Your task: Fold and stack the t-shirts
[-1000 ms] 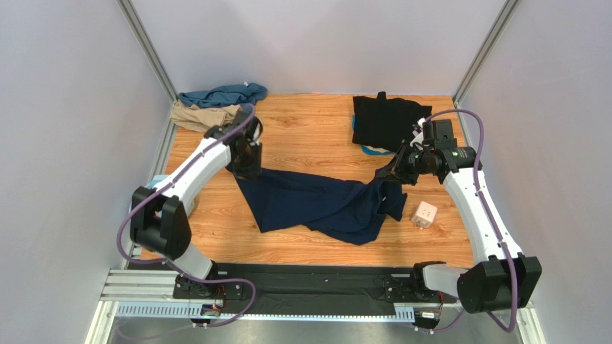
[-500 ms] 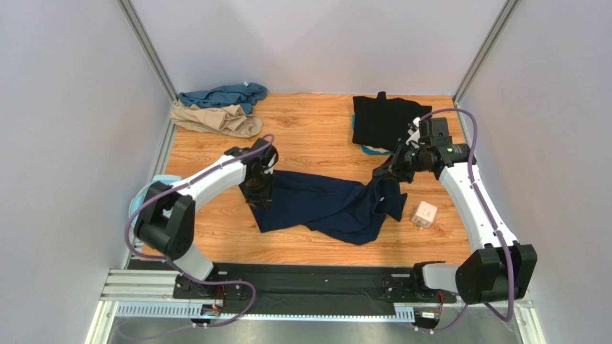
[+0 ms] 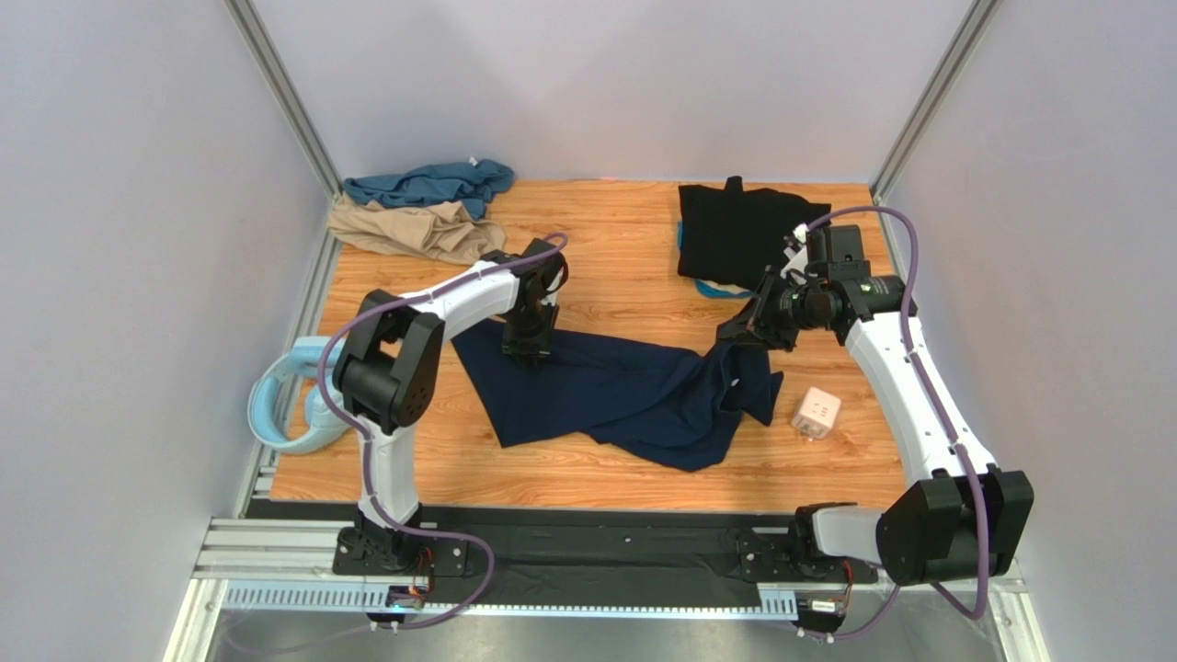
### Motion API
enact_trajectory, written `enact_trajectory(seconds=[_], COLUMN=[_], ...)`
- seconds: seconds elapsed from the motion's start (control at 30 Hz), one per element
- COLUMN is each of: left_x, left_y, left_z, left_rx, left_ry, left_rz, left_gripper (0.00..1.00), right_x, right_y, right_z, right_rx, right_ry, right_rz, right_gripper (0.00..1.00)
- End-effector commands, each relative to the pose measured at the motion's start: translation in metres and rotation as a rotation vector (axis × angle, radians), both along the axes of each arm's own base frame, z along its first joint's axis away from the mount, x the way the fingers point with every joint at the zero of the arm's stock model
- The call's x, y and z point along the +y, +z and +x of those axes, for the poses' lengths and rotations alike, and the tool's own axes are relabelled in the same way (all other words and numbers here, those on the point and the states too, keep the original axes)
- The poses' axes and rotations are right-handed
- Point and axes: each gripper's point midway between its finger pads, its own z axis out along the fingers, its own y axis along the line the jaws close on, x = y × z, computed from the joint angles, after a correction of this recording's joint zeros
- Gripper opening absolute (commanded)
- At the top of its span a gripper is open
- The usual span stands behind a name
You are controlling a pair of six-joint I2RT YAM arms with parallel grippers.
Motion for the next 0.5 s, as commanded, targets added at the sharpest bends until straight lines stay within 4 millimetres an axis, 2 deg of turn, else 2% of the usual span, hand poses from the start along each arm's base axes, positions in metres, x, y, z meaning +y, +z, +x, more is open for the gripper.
enact_trajectory(seconds=[0.0,0.33,0.47], left_x=[0.006,0.011,0.014], left_y=[0.007,0.032,0.034], left_z=[0.012,0.013,0.014], left_rx=[-0.041,-0.1,-0.107], left_ry=[-0.032,-0.038,-0.04], left_rz=[0.046,0.045,0.058], left_gripper=[0.4,0.4,0.4], right_x=[0.0,0.0,0.0], right_y=[0.011,0.007,0.006], right_z=[0.005,0.007,0.008], right_rx=[-0.039,-0.029,-0.028], right_ry=[0.014,0.012,0.012], right_rz=[-0.01,-0.012,-0.005], right_gripper=[0.0,0.0,0.0])
